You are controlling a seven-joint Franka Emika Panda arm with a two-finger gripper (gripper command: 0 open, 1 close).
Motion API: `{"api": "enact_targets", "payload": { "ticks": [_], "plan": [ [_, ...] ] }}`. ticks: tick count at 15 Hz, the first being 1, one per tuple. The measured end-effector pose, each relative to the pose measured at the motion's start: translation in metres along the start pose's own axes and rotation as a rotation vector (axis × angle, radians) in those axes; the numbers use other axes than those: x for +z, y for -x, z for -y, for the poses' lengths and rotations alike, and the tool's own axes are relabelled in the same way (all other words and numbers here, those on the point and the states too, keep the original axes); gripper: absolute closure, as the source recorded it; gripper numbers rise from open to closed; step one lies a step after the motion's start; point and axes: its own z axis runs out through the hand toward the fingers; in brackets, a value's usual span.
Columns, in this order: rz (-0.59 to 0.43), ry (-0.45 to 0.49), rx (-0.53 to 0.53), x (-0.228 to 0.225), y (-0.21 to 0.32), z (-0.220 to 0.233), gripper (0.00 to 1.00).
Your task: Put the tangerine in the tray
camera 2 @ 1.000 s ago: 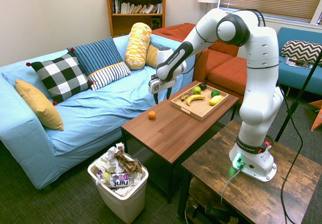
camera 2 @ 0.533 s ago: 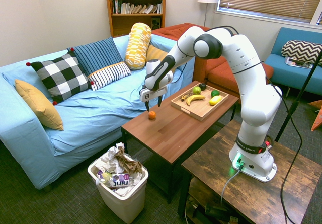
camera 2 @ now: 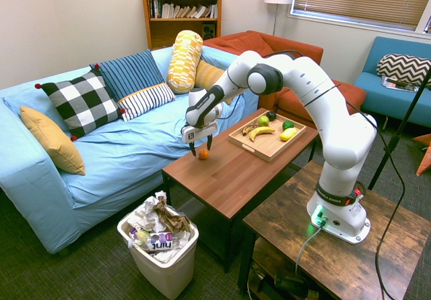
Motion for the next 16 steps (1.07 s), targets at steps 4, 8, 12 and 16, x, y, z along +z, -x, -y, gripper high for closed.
{"api": "enact_targets", "payload": {
  "ticks": [4, 8, 12, 16],
  "plan": [
    [0.009, 0.011, 0.011, 0.01, -0.003, -0.003, 1.0],
    [0.018, 0.018, 0.015, 0.013, -0.002, -0.005, 1.0],
    [0.03, 0.027, 0.018, 0.018, 0.003, -0.007, 1.0],
    [0.02, 0.022, 0.018, 0.011, 0.001, -0.006, 1.0]
  ]
}}
